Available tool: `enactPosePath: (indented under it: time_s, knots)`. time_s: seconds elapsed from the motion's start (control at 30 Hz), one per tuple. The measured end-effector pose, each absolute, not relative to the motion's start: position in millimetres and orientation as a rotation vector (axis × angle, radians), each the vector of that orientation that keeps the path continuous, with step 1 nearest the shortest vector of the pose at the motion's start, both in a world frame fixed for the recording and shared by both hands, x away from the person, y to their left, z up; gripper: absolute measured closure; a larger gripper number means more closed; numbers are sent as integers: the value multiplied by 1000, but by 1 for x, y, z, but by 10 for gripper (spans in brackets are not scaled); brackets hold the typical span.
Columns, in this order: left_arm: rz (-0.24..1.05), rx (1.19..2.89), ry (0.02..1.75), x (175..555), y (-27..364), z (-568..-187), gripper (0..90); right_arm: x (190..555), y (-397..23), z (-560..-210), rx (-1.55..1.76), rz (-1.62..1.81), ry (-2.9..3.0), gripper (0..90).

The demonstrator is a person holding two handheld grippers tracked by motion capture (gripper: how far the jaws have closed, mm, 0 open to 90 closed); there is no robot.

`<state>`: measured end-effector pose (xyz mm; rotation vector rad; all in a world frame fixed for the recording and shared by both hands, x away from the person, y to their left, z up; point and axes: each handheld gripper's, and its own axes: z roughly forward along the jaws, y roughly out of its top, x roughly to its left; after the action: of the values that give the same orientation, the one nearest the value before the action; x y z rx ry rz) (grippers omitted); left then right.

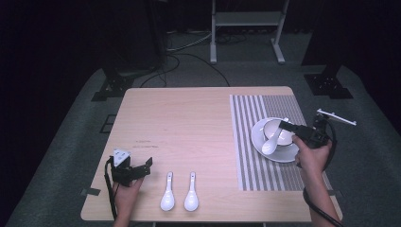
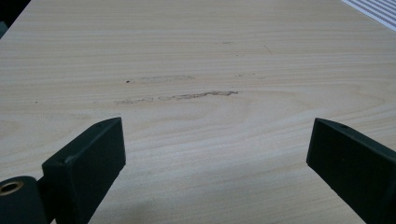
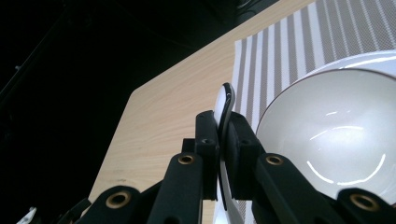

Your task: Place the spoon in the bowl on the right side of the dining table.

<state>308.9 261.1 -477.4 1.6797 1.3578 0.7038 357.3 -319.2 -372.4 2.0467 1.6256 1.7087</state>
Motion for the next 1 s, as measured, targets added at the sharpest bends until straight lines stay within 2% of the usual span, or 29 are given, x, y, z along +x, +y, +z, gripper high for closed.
enactPosePath:
  time_s: [0.57,1.0]
  knots:
    - [702,1679,1358,309,261,-477,33,378,-334,-368,2125,1648,1479,842]
    - [701,1680,1357,309,261,-477,33,381,-348,-379,2180,1631,1314,841]
